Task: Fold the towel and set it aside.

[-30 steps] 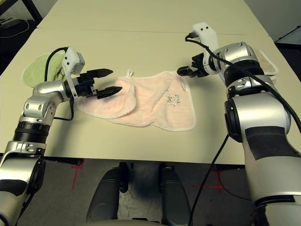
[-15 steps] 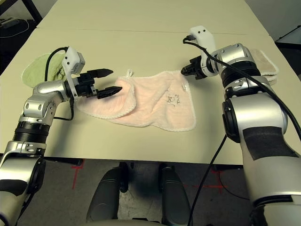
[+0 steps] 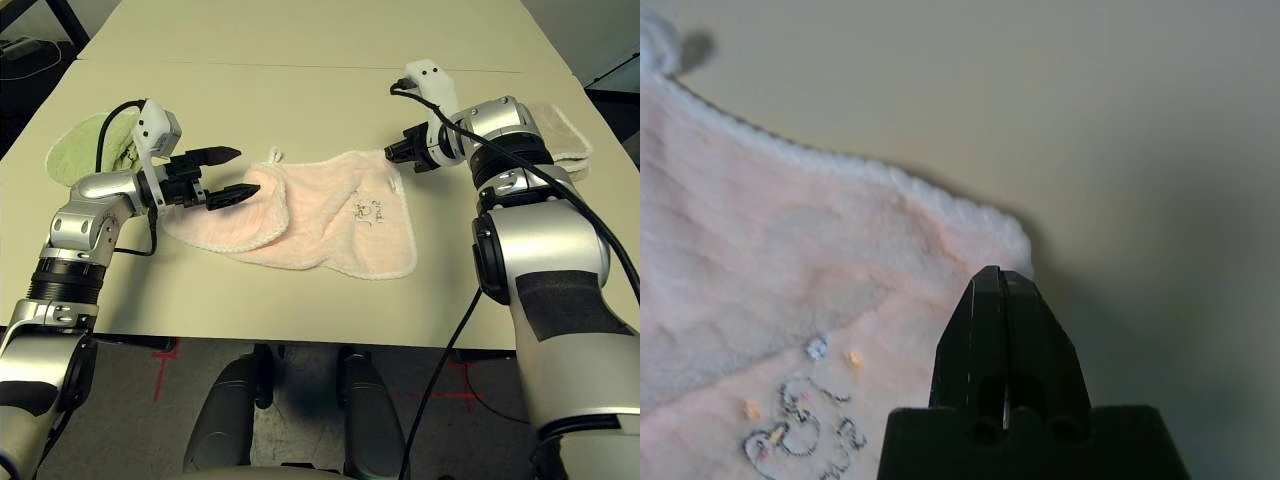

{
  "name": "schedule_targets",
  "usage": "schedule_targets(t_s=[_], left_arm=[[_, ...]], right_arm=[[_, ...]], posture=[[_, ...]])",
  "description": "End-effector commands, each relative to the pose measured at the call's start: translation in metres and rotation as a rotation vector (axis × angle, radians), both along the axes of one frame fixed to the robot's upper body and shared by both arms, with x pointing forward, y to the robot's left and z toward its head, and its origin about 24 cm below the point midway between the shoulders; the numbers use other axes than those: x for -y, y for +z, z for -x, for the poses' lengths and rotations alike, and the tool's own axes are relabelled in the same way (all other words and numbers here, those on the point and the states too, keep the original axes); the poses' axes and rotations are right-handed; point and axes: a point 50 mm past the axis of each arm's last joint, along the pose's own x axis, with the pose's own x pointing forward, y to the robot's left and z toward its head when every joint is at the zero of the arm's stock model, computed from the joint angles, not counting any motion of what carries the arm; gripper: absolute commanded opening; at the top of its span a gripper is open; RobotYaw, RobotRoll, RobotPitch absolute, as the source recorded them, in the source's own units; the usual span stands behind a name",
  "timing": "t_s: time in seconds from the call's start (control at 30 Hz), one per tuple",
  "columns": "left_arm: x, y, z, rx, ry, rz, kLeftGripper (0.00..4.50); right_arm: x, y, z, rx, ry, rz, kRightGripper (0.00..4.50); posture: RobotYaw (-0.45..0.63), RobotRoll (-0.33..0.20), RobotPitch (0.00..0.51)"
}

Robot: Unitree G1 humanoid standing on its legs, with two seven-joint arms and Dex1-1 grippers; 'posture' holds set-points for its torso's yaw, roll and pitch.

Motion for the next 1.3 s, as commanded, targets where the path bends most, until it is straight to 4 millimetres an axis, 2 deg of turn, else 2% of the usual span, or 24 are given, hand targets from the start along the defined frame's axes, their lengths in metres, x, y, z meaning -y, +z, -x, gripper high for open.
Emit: schedule_targets(t_s=[0.03,0.13,0.23,0.57,0.6,0.9,0.93,1.03,1.3], left_arm=[[0.002,0.001,0.002,0.002,-0.019,-0.016,4.50],[0.003,0.002,0.001,0.004,-0.019,-0.014,4.50],[0.005,0.002,0.000,0.007,-0.020,-0.011,4.50],[0.007,0.002,-0.001,0.007,-0.030,-0.012,4.50],[0.007,0.002,-0.001,0.007,-0.030,-0.012,4.50],[0.005,0.000,0.002,-0.001,-0.033,-0.015,4.50],[0.005,0.001,0.002,-0.001,-0.033,-0.016,4.50],[0.005,0.001,0.002,-0.001,-0.031,-0.018,4.50],[0.006,0.002,0.002,-0.001,-0.031,-0.017,4.50]], right_arm=[[0.002,0.010,0.000,0.028,-0.013,-0.009,0.03],[0.005,0.006,0.000,0.015,-0.032,0.038,0.03],[0.006,0.004,0.000,0.006,-0.036,0.062,0.75],[0.007,-0.006,0.000,-0.032,-0.056,0.103,4.47],[0.008,-0.007,0.000,-0.035,-0.059,0.109,4.49],[0.004,-0.014,-0.001,-0.039,-0.062,0.114,4.49],[0.004,-0.015,-0.001,-0.040,-0.060,0.116,4.32],[0.002,-0.018,-0.001,-0.037,-0.052,0.122,3.61],[-0.004,-0.018,-0.002,-0.041,-0.035,0.112,0.32]], posture=[[0.07,0.000,0.259],[0.07,0.000,0.256],[0.06,0.000,0.255],[0.06,0.000,0.266],[0.06,0.000,0.266],[0.07,0.000,0.273],[0.07,0.000,0.273],[0.07,0.000,0.274],[0.07,0.000,0.274]])
